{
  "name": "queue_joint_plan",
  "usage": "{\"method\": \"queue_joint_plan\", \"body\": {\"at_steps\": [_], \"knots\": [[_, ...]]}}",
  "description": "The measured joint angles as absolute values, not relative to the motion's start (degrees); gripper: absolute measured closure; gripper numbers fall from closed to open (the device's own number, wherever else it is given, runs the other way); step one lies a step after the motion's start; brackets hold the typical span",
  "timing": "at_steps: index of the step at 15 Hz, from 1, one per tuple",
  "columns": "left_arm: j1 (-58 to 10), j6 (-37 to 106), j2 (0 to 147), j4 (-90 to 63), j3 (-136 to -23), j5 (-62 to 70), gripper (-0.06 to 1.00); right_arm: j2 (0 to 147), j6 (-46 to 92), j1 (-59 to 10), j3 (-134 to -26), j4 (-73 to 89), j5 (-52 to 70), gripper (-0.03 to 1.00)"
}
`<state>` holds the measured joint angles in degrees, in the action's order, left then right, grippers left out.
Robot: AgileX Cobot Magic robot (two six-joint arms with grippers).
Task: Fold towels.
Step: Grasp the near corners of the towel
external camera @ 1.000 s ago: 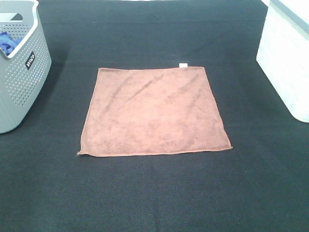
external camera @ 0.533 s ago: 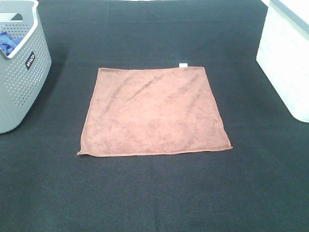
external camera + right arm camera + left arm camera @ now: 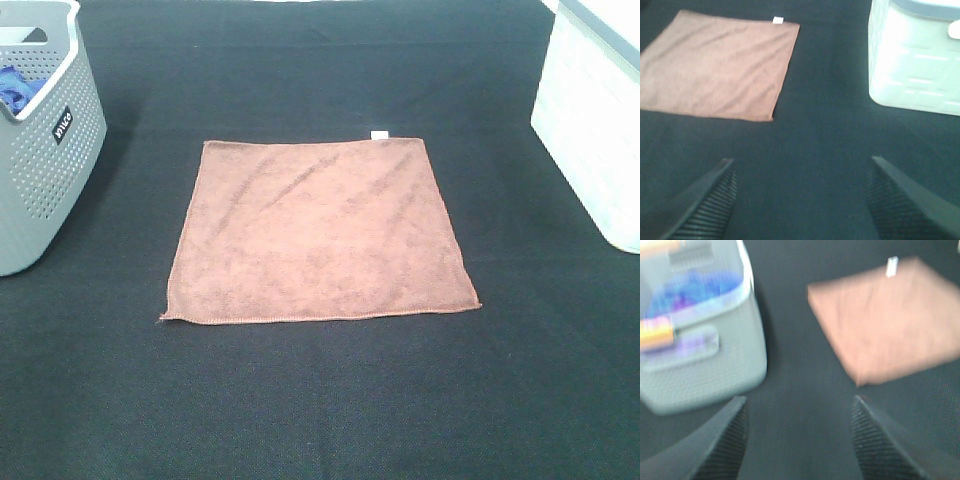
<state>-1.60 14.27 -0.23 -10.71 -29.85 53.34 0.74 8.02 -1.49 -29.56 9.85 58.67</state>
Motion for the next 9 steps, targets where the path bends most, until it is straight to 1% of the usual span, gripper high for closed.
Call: {"method": "queue_joint_plan", "body": {"at_steps": [1, 2, 4, 6, 7, 9], "knots": [[-1.6, 14.3, -0.2, -12.1, -29.8, 49.5, 0.37, 2.6, 6.8, -1.5, -29.9, 9.7, 56.8, 0.28], [-1.6, 14.3, -0.2, -12.1, -29.8, 49.5, 0.37, 2.6, 6.8, -1.5, -29.9, 9.7, 56.8, 0.28], [-1.6, 14.3, 0.8, -14.3, -28.0, 42.3, 0.37, 7.8, 5.2, -1.5, -29.9, 9.3, 51.9, 0.28], [-1.6, 14.2, 5.6, -18.0, -25.8, 37.6, 0.37, 15.6, 4.1, -1.5, -30.0, 9.7, 47.1, 0.28], [-1.6, 14.2, 10.7, -23.1, -24.6, 35.6, 0.37, 21.6, 3.1, -1.5, -30.0, 11.3, 44.8, 0.28], [-1.6, 14.1, 19.1, -30.3, -24.1, 34.8, 0.37, 29.6, 3.0, -1.5, -30.0, 15.8, 43.8, 0.28]]}}
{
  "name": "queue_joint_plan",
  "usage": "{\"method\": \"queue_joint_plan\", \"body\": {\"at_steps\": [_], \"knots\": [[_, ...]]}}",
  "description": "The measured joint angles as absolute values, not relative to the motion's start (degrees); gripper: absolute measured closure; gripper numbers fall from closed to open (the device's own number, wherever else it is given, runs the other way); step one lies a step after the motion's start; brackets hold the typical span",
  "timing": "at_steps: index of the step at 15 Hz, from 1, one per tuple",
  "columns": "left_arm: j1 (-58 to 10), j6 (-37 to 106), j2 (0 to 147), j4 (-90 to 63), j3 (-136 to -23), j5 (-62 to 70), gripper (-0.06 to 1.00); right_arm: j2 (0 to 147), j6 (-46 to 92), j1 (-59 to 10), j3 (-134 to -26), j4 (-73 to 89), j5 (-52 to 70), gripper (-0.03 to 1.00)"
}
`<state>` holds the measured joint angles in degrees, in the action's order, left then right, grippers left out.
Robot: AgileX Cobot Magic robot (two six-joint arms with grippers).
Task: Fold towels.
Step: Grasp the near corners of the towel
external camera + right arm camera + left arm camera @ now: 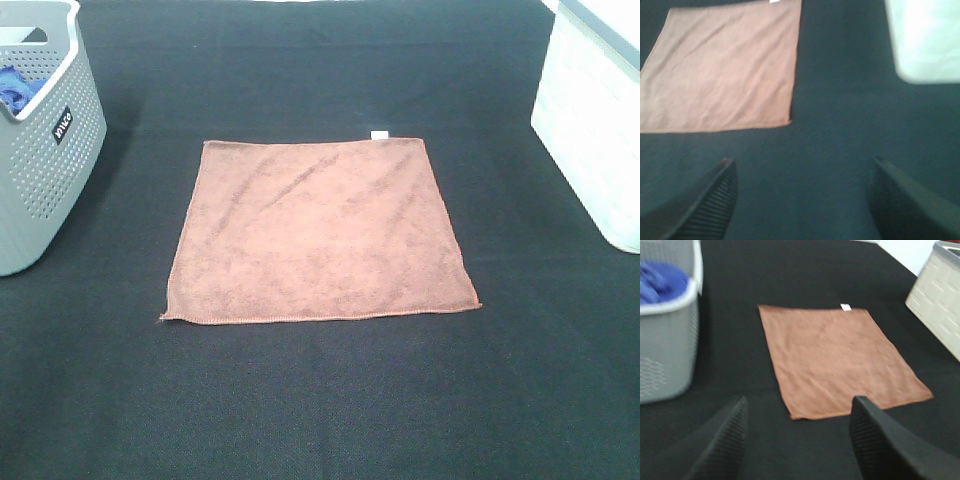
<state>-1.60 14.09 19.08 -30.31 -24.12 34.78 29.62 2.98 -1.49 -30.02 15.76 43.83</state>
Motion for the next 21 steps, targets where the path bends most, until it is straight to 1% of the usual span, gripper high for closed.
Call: {"method": "queue_joint_plan", "body": {"at_steps": [3, 5, 9, 10, 11, 12, 13, 15, 18, 19, 21], "knots": [[-1.6, 15.1, 33.2, -39.6, -24.1, 34.6, 0.37, 41.3, 8.0, -1.5, -30.0, 22.9, 42.7, 0.28], [-1.6, 21.0, 46.5, -46.9, -24.1, 34.3, 0.37, 51.0, 12.3, -1.5, -30.1, 29.0, 40.8, 0.28], [-1.6, 40.7, 66.3, -66.9, -24.1, 32.9, 0.37, 65.9, 16.8, -1.5, -30.1, 36.4, 34.4, 0.3], [-1.6, 40.7, 66.3, -66.9, -24.1, 32.9, 0.37, 65.9, 16.8, -1.5, -30.1, 36.4, 34.4, 0.3], [-1.6, 46.4, 70.6, -72.7, -24.1, 32.9, 0.37, 68.8, 18.4, -1.5, -30.7, 38.0, 33.9, 0.31], [-1.6, 55.0, 76.7, -79.9, -24.2, 32.8, 0.37, 73.7, 21.3, -1.5, -32.9, 40.9, 33.7, 0.31], [-1.6, 59.2, 80.8, -83.3, -25.0, 32.7, 0.37, 76.3, 22.6, -1.5, -34.5, 41.9, 33.8, 0.32], [-1.6, 65.2, 89.0, -87.2, -28.8, 32.7, 0.37, 84.6, 25.0, -1.5, -40.0, 43.3, 36.6, 0.33], [-1.6, 66.4, 97.3, -87.7, -33.8, 32.8, 0.37, 94.0, 26.6, -0.3, -45.4, 43.4, 38.8, 0.33], [-1.6, 66.4, 97.3, -87.7, -33.8, 32.8, 0.37, 94.0, 26.6, -0.3, -45.4, 43.4, 38.8, 0.33], [-1.6, 66.4, 102.8, -87.9, -38.0, 33.0, 0.37, 100.6, 30.4, 3.1, -48.9, 46.0, 39.9, 0.33]]}}
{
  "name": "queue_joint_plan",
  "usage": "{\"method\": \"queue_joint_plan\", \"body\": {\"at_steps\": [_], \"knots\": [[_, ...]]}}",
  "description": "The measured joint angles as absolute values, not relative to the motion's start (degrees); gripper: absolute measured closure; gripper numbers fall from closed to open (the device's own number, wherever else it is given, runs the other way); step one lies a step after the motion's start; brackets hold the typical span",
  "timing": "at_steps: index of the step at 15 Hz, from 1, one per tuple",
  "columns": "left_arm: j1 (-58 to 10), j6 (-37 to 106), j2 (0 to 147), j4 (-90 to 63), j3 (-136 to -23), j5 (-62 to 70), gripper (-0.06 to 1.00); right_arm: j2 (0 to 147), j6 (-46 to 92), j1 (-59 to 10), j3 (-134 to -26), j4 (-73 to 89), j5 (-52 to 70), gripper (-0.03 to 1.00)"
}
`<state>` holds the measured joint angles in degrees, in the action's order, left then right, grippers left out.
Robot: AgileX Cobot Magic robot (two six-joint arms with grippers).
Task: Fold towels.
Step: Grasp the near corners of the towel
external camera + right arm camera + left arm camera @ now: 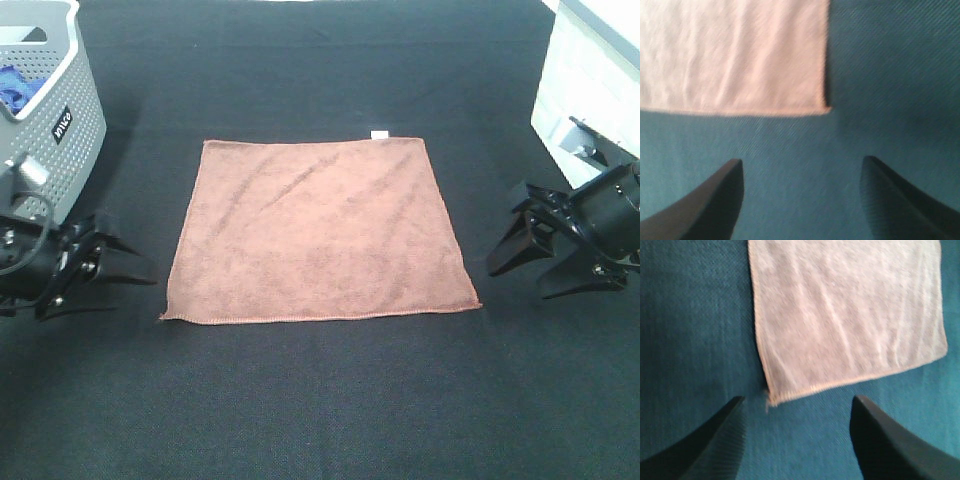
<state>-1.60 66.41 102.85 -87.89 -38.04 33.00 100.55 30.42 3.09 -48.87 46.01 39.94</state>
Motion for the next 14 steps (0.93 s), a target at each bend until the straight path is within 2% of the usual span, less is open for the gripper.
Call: {"method": "queue_joint_plan", "body": {"at_steps": [8, 14], "knots": [[-1.6, 66.6, 112.4, -87.4, -46.3, 33.0, 0.37, 111.2, 36.2, 3.4, -55.2, 48.2, 40.0, 0.3], [-2.3, 66.6, 116.8, -88.7, -47.8, 35.5, 0.37, 116.1, 36.6, 2.3, -59.7, 48.8, 41.3, 0.29]]}}
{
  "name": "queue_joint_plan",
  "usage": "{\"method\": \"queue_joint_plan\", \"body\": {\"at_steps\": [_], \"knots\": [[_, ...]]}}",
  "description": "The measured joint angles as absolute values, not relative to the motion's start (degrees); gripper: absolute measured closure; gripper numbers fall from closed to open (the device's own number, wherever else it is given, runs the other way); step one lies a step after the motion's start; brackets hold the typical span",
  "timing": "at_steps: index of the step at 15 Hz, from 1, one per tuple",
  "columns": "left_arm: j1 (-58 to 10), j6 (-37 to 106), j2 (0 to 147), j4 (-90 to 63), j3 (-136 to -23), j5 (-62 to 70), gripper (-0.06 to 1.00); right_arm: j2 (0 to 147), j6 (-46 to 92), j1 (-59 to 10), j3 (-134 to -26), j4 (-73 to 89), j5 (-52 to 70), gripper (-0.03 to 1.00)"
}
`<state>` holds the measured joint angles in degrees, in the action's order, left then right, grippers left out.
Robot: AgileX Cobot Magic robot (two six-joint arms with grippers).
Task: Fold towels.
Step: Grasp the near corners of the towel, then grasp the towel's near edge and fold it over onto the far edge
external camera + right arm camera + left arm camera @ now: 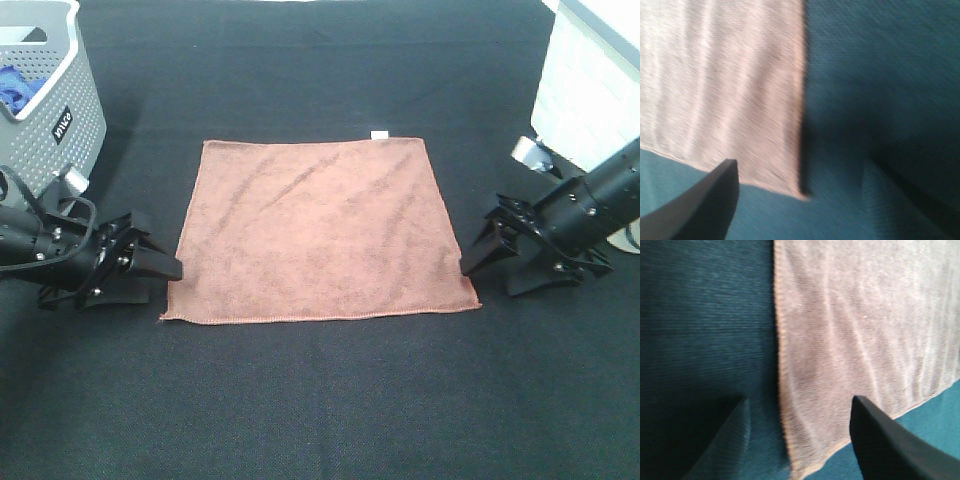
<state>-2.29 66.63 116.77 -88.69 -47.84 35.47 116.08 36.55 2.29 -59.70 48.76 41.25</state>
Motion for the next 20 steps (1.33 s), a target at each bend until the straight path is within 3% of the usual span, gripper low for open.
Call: {"method": "queue_joint_plan", "body": {"at_steps": [5, 7, 9, 10, 11, 12, 20], "knots": [[-7.2, 66.6, 118.7, -89.9, -50.0, 36.6, 0.37, 119.0, 36.6, -3.1, -62.9, 51.4, 41.4, 0.3], [-8.0, 66.3, 119.3, -90.0, -51.1, 37.0, 0.38, 119.7, 36.6, -3.6, -63.2, 52.7, 41.3, 0.37], [-8.0, 65.3, 119.8, -89.7, -51.4, 36.1, 0.54, 120.1, 36.4, -3.5, -63.2, 52.6, 40.4, 0.54], [-8.0, 65.1, 120.0, -89.3, -51.4, 35.3, 0.7, 120.5, 36.0, -3.5, -63.2, 52.5, 39.9, 0.67], [-8.0, 64.9, 120.4, -88.7, -51.4, 34.7, 0.9, 120.7, 35.6, -3.5, -63.1, 52.2, 39.4, 0.88], [-8.0, 64.9, 120.4, -88.5, -51.4, 34.6, 0.94, 120.8, 35.5, -3.5, -63.1, 52.1, 39.2, 0.96], [-8.0, 60.0, 116.5, -80.0, -48.8, 35.4, 0.94, 120.6, 34.2, -3.6, -61.4, 52.3, 43.6, 0.97]]}}
